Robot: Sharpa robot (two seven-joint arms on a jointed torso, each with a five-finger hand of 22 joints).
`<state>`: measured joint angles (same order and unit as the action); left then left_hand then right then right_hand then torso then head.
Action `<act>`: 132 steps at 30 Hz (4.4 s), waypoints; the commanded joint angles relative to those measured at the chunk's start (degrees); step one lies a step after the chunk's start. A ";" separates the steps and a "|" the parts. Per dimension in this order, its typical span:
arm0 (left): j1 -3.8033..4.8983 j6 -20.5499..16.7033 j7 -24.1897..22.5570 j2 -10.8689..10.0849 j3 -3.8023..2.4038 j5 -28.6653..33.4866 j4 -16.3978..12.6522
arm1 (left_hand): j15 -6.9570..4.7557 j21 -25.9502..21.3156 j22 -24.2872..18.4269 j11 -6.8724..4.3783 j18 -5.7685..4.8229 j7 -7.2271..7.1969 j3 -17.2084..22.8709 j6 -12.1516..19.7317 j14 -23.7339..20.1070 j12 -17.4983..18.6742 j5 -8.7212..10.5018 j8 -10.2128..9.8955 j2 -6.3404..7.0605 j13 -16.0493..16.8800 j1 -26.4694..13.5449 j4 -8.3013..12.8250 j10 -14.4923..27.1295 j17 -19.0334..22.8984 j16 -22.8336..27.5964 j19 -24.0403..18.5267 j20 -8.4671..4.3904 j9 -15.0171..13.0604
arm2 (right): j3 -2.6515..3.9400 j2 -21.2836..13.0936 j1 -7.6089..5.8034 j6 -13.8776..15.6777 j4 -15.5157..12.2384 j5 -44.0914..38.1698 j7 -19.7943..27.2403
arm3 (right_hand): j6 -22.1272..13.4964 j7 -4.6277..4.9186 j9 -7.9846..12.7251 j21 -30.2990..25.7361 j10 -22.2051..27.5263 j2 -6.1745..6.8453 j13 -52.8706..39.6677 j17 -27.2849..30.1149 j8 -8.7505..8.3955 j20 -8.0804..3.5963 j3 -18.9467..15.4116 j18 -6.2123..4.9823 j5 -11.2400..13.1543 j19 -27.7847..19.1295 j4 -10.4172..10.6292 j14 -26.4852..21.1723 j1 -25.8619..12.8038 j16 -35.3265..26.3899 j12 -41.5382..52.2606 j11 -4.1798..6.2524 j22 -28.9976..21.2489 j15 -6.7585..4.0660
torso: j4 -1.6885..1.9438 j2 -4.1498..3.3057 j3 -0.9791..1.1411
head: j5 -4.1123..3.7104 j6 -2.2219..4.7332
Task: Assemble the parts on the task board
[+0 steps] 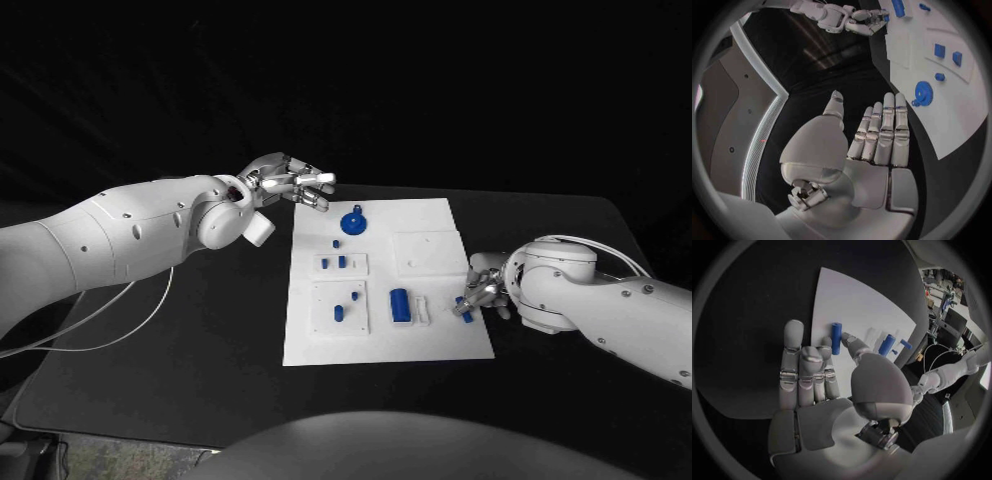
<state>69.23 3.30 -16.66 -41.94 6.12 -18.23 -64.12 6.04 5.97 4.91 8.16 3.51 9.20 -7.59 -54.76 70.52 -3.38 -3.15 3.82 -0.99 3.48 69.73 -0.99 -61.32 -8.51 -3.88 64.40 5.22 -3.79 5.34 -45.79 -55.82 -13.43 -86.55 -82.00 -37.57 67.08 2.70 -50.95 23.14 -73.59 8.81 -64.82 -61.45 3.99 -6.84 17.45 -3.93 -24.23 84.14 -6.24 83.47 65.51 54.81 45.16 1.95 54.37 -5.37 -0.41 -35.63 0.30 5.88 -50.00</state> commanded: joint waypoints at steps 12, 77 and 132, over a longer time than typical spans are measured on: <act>0.01 0.70 0.04 0.02 -0.03 0.22 -0.13 | -0.12 0.21 -0.04 0.02 0.46 0.26 0.04 0.38 0.06 -0.17 -0.08 -0.09 0.21 0.09 0.11 -0.34 -0.06 -0.06 0.22 -0.01 -0.10 -0.02 | -1.55 -0.24 2.35 -3.99 1.39 2.40 0.02 | -6.52 2.74 29.89 3.46 2.09 -2.09 1.62 -1.61 -0.42 0.77 22.86 -1.51 -12.40 -0.37 -9.65 -1.09 -3.79 1.32 -1.49 -0.78 6.33 0.68 | -0.01 -0.01 0.04 | -0.24 0.00; 0.00 2.96 1.76 0.24 0.23 -0.30 0.10 | -0.02 0.14 -0.05 0.16 0.50 0.23 0.30 0.18 -0.23 -0.15 -0.09 -0.07 0.34 0.09 0.19 -0.99 0.51 -0.03 0.21 -0.16 0.02 -0.04 | 0.03 1.21 -0.40 2.47 -2.03 16.39 0.43 | -0.39 0.82 31.08 -1.47 0.35 -5.70 1.81 -3.41 -0.35 0.49 11.85 -0.28 1.40 2.23 -8.17 0.09 -2.28 1.48 0.22 0.23 8.82 0.27 | 0.00 -0.02 0.02 | 0.03 0.00; 0.00 4.55 2.60 0.50 0.53 -1.12 0.12 | 0.01 0.10 -0.05 0.19 0.51 0.21 0.06 0.11 -0.27 -0.17 0.03 -0.04 -0.19 0.09 0.34 -0.82 0.67 0.07 0.22 -0.16 0.03 -0.05 | -0.16 4.71 -0.58 2.55 -0.21 13.93 0.52 | 2.43 -0.70 34.81 -0.24 -0.70 -2.91 2.24 -3.36 -0.31 -0.06 -0.74 0.62 21.47 2.18 6.64 0.34 -2.35 0.44 -0.71 0.56 3.45 -0.10 | -0.03 -0.01 0.03 | 0.51 0.00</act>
<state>69.23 6.87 -13.81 -41.58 6.67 -19.15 -63.87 6.04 5.97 4.91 8.38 3.52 9.41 -7.20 -54.55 70.52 -3.38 -3.15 3.82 -0.99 3.48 69.73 -1.76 -61.09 -8.49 -3.88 64.40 5.22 -3.79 5.26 -41.27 -56.47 -10.10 -86.73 -67.41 -37.45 69.12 2.11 -16.31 22.63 -73.87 5.49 -62.52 -64.72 4.00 -6.47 16.70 -4.36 -2.89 83.91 0.01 83.44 62.81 55.63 44.76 2.54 57.90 -5.34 -0.41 -35.65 0.33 6.31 -50.00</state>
